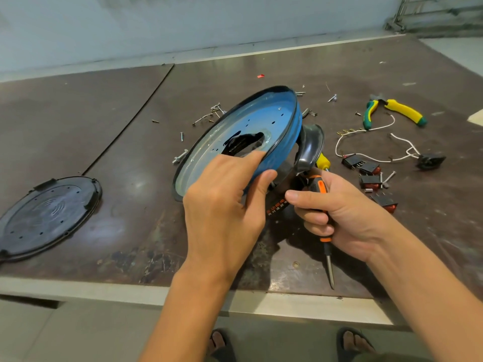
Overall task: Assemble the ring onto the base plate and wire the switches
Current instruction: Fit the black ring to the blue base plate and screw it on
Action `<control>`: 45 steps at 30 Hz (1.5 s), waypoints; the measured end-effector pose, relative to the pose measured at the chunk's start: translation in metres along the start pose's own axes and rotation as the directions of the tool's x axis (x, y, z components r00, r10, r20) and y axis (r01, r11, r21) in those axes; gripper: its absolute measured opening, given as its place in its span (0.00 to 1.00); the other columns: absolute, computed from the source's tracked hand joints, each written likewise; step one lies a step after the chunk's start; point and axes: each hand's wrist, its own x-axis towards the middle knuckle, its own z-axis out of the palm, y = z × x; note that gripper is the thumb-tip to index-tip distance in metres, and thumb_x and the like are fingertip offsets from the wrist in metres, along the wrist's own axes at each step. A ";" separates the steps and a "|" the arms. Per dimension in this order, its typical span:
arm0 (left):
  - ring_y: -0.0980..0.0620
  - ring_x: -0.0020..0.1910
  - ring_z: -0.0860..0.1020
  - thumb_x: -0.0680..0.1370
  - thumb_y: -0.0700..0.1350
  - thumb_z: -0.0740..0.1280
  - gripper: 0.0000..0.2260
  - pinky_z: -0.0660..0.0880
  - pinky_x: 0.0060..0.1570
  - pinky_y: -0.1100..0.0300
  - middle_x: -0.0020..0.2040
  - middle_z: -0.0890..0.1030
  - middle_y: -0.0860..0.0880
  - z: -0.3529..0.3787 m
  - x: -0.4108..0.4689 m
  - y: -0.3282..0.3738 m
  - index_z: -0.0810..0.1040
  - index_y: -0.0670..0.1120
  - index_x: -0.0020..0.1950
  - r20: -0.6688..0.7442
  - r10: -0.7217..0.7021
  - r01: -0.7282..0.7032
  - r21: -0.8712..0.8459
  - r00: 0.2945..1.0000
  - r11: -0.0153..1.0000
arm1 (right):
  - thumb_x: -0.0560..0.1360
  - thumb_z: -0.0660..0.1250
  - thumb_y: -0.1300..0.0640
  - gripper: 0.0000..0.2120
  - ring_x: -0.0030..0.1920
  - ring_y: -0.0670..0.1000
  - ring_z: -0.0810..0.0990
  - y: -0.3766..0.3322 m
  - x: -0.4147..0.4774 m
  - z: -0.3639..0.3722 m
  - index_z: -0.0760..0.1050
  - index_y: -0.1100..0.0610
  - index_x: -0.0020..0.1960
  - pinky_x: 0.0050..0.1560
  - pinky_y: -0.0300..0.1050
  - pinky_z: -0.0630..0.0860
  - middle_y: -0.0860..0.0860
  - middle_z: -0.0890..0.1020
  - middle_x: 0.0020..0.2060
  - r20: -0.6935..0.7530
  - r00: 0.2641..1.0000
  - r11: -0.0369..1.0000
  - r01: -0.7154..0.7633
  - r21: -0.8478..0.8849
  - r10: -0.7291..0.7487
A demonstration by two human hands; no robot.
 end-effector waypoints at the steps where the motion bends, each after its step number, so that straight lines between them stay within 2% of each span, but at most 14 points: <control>1: 0.51 0.41 0.79 0.78 0.41 0.73 0.08 0.75 0.41 0.57 0.43 0.83 0.49 0.000 0.000 0.000 0.84 0.41 0.55 0.006 0.001 -0.001 0.006 1.000 1.000 | 0.73 0.72 0.65 0.09 0.21 0.43 0.65 0.000 0.000 0.001 0.74 0.56 0.47 0.19 0.35 0.61 0.47 0.70 0.24 -0.001 1.000 1.000 0.009 0.004 -0.009; 6: 0.51 0.42 0.79 0.77 0.42 0.73 0.08 0.75 0.42 0.57 0.44 0.83 0.48 0.001 -0.003 -0.003 0.83 0.40 0.55 0.074 0.039 -0.040 0.014 0.997 0.999 | 0.71 0.72 0.64 0.16 0.20 0.41 0.65 0.001 0.001 0.002 0.73 0.59 0.57 0.19 0.34 0.61 0.46 0.70 0.26 -0.028 0.999 0.997 0.042 0.071 -0.040; 15: 0.53 0.44 0.78 0.77 0.41 0.73 0.09 0.75 0.44 0.60 0.46 0.83 0.47 0.005 -0.005 -0.007 0.83 0.40 0.55 0.107 0.084 -0.082 -0.019 0.991 0.996 | 0.71 0.71 0.64 0.17 0.22 0.42 0.65 0.005 0.000 -0.001 0.74 0.60 0.59 0.19 0.34 0.62 0.48 0.72 0.29 -0.039 0.999 0.996 0.037 0.086 -0.034; 20: 0.51 0.46 0.79 0.77 0.42 0.73 0.10 0.77 0.46 0.57 0.48 0.83 0.47 0.005 -0.004 -0.008 0.82 0.40 0.56 0.158 0.109 -0.103 -0.049 0.981 0.993 | 0.70 0.71 0.63 0.22 0.22 0.42 0.65 0.008 -0.001 0.003 0.73 0.62 0.63 0.19 0.34 0.61 0.48 0.74 0.29 -0.070 0.997 0.995 0.045 0.084 -0.040; 24: 0.50 0.47 0.80 0.77 0.42 0.72 0.09 0.77 0.44 0.54 0.48 0.82 0.48 0.002 -0.002 -0.009 0.82 0.41 0.55 0.177 0.092 -0.086 -0.042 0.980 0.995 | 0.72 0.70 0.64 0.19 0.21 0.42 0.65 0.008 -0.001 0.008 0.72 0.61 0.62 0.19 0.34 0.61 0.47 0.74 0.28 -0.064 0.996 0.996 0.069 0.064 -0.065; 30: 0.54 0.47 0.81 0.76 0.43 0.73 0.08 0.78 0.45 0.58 0.49 0.83 0.50 -0.002 -0.001 -0.010 0.82 0.43 0.54 0.154 0.010 -0.006 -0.023 0.988 1.000 | 0.70 0.71 0.63 0.21 0.21 0.43 0.65 0.008 -0.002 0.010 0.73 0.61 0.62 0.20 0.35 0.60 0.48 0.71 0.26 -0.070 0.995 0.997 0.078 0.029 -0.076; 34: 0.52 0.47 0.81 0.77 0.43 0.72 0.08 0.78 0.43 0.54 0.49 0.83 0.50 -0.001 -0.002 -0.010 0.81 0.42 0.55 0.163 0.030 -0.032 0.006 0.986 0.999 | 0.71 0.71 0.63 0.23 0.21 0.42 0.65 0.008 -0.002 0.009 0.70 0.65 0.64 0.19 0.35 0.61 0.47 0.71 0.26 -0.074 0.994 0.996 0.084 0.020 -0.082; 38: 0.51 0.46 0.80 0.78 0.43 0.71 0.09 0.78 0.43 0.53 0.49 0.82 0.48 0.002 -0.005 -0.010 0.80 0.41 0.55 0.159 0.042 -0.050 0.045 0.986 0.998 | 0.71 0.71 0.63 0.20 0.21 0.43 0.66 0.008 -0.002 0.010 0.73 0.61 0.62 0.20 0.35 0.62 0.48 0.72 0.26 -0.075 0.993 0.995 0.098 0.019 -0.096; 45: 0.55 0.46 0.78 0.77 0.45 0.71 0.08 0.77 0.44 0.57 0.49 0.81 0.52 -0.001 0.002 -0.009 0.80 0.44 0.55 0.263 0.024 -0.029 0.014 0.965 0.999 | 0.76 0.69 0.66 0.14 0.22 0.43 0.67 0.011 -0.002 0.008 0.73 0.62 0.61 0.20 0.35 0.63 0.48 0.75 0.28 -0.089 0.991 0.995 0.101 0.025 -0.098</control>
